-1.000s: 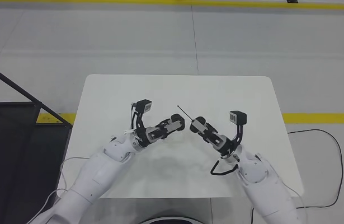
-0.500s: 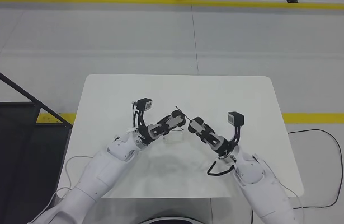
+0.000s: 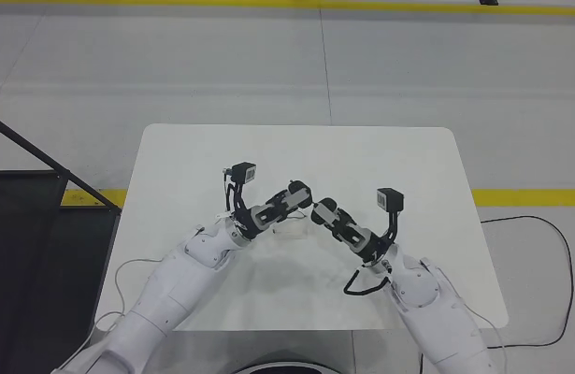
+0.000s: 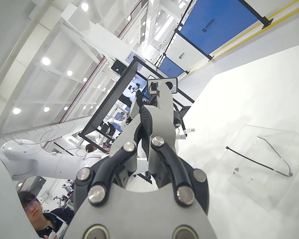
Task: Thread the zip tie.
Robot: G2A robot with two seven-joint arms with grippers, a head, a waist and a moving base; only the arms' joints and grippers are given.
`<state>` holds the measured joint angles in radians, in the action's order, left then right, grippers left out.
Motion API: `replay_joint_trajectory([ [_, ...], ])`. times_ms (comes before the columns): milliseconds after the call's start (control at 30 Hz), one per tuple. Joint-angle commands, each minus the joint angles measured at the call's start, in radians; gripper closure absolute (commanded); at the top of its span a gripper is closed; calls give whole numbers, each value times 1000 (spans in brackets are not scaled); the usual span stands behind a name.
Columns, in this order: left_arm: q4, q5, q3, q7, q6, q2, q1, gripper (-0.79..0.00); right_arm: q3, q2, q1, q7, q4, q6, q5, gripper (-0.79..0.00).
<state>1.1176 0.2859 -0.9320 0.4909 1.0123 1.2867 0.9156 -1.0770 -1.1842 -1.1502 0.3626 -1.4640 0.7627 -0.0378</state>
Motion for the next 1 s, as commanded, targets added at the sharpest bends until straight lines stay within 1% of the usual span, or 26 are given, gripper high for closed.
replay_joint_trajectory([
  [0, -1, -4, -4, -5, 0, 3, 2, -175, -1, -1, 0, 2, 0, -2, 1, 0],
  [33, -1, -7, -6, -6, 0, 4, 2, -157, -1, -1, 0, 0, 0, -3, 0, 0],
  [100, -1, -11, -8, -6, 0, 6, 4, -145, -2, -3, 0, 0, 0, -4, 0, 0],
  [267, -4, -10, -15, -1, 0, 10, 6, -194, -6, -6, 2, -8, 3, -16, -12, 0],
  [300, -4, -9, -16, -1, 0, 11, 7, -194, -7, -6, 3, -7, 4, -19, -14, 0],
  [467, -6, -7, -22, 10, 0, 15, 8, -129, -9, -8, 4, 2, 6, -25, -18, 0],
  [633, -8, -5, -28, 19, 0, 18, 9, -95, -11, -10, 4, 9, 7, -28, -17, 0],
  [800, -8, -3, -34, 24, 0, 22, 11, -135, -13, -12, 3, 16, 7, -31, -15, 0],
  [967, -8, -8, -41, 27, 0, 25, 13, -126, -15, -14, 2, 20, 8, -32, -13, 0],
])
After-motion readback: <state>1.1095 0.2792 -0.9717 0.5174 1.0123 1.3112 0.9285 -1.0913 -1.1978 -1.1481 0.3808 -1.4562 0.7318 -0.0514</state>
